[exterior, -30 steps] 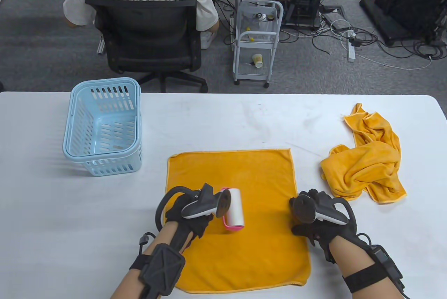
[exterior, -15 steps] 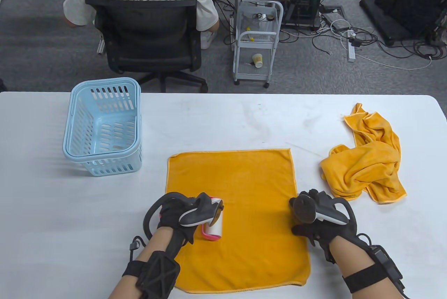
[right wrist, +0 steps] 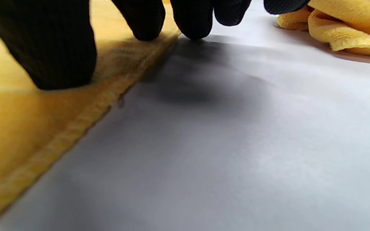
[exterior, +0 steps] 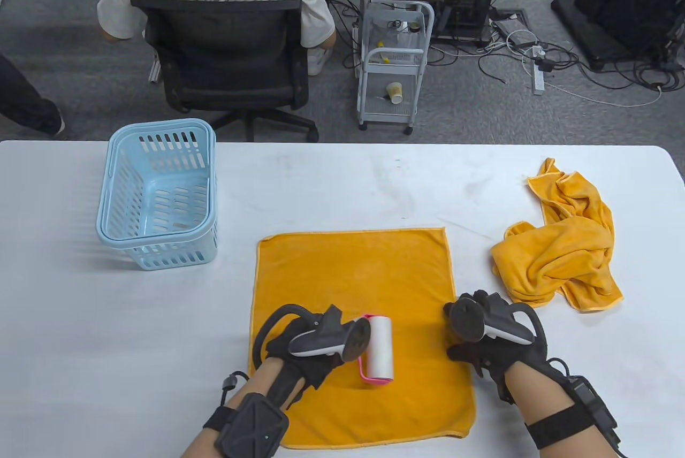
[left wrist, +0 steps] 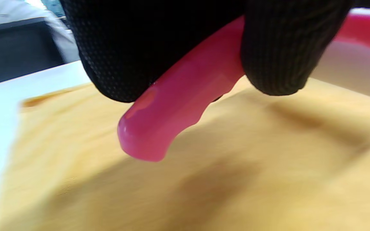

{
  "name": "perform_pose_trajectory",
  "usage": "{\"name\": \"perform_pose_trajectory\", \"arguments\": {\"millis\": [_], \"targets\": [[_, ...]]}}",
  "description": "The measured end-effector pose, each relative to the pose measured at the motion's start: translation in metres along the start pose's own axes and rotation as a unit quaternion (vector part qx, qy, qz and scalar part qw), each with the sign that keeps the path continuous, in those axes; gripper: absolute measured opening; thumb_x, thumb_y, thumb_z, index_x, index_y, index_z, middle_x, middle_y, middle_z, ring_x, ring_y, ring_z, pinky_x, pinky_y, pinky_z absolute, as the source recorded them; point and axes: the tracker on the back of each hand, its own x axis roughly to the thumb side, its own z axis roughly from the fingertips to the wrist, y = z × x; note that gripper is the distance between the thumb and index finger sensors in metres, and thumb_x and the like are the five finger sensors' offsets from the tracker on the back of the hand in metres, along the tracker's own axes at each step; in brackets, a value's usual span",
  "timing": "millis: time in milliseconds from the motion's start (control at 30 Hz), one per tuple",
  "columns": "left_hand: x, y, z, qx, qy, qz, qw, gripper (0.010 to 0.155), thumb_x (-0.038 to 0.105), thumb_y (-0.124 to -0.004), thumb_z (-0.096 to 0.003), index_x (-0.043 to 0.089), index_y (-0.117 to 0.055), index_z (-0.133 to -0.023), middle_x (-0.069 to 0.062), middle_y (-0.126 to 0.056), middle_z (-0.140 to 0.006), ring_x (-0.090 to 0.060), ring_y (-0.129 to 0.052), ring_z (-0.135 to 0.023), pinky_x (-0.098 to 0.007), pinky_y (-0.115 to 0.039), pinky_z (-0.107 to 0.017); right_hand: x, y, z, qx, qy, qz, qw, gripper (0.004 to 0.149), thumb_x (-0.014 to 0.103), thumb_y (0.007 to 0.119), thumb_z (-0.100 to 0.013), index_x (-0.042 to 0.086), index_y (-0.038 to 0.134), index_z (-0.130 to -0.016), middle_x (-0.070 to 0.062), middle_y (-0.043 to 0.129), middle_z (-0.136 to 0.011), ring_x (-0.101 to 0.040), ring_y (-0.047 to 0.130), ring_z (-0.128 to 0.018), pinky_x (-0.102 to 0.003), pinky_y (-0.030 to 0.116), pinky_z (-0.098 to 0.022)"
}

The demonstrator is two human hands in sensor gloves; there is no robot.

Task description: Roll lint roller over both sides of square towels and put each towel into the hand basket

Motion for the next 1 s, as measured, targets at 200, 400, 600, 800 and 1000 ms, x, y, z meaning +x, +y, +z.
{"name": "perform_pose_trajectory", "arguments": {"millis": [200, 400, 600, 800, 1000], "targets": [[0.013, -0.010, -0.015, -0.020, 0.018, -0.069, 0.997, 0.057, 0.048, -0.085, -0.0429, 0.039, -0.069, -0.096, 0.007, -0.091, -0.093, -0.024, -0.103, -0.079, -0.046, -0.089, -0.056, 0.000, 0.000, 0.000, 0.000, 0.000, 0.000, 1.000, 0.086, 0.056, 0.087, -0.044, 0.019, 0.050, -0.113, -0.021, 0.047, -0.115, -0.052, 0.041, -0.104, -0.072, 0.048, -0.068], [-0.056, -0.028, 0.014, -0.067, 0.130, -0.131, 0.981, 0.056, 0.042, -0.086, -0.0441, 0.041, -0.068, -0.097, 0.009, -0.089, -0.096, -0.026, -0.100, -0.086, -0.050, -0.085, -0.062, 0.000, 0.000, 0.000, 0.000, 0.000, 0.001, 1.000, 0.086, 0.056, 0.087, -0.044, 0.019, 0.050, -0.113, -0.021, 0.048, -0.115, -0.052, 0.041, -0.104, -0.072, 0.048, -0.068], [-0.107, -0.038, 0.044, -0.091, 0.191, -0.128, 0.969, 0.054, 0.043, -0.086, -0.0449, 0.042, -0.068, -0.096, 0.010, -0.086, -0.098, -0.026, -0.097, -0.089, -0.050, -0.083, -0.064, 0.000, 0.000, 0.000, 0.001, 0.001, 0.001, 1.000, 0.086, 0.056, 0.087, -0.044, 0.019, 0.050, -0.113, -0.021, 0.048, -0.115, -0.052, 0.041, -0.104, -0.072, 0.048, -0.068], [-0.048, -0.018, 0.036, -0.036, 0.055, -0.018, 0.998, 0.057, 0.046, -0.085, -0.0443, 0.040, -0.065, -0.097, 0.009, -0.085, -0.097, -0.025, -0.098, -0.086, -0.047, -0.085, -0.061, 0.000, 0.000, 0.000, 0.001, 0.001, 0.000, 1.000, 0.086, 0.056, 0.087, -0.044, 0.019, 0.050, -0.113, -0.021, 0.048, -0.115, -0.052, 0.041, -0.104, -0.072, 0.048, -0.068], [0.018, -0.011, 0.018, -0.021, -0.051, -0.025, 0.998, 0.059, 0.049, -0.086, -0.0426, 0.039, -0.066, -0.097, 0.008, -0.088, -0.094, -0.024, -0.101, -0.082, -0.045, -0.088, -0.057, -0.001, 0.000, 0.000, 0.002, 0.002, -0.001, 1.000, 0.086, 0.056, 0.087, -0.044, 0.019, 0.050, -0.113, -0.021, 0.047, -0.115, -0.052, 0.041, -0.104, -0.072, 0.047, -0.068]]}}
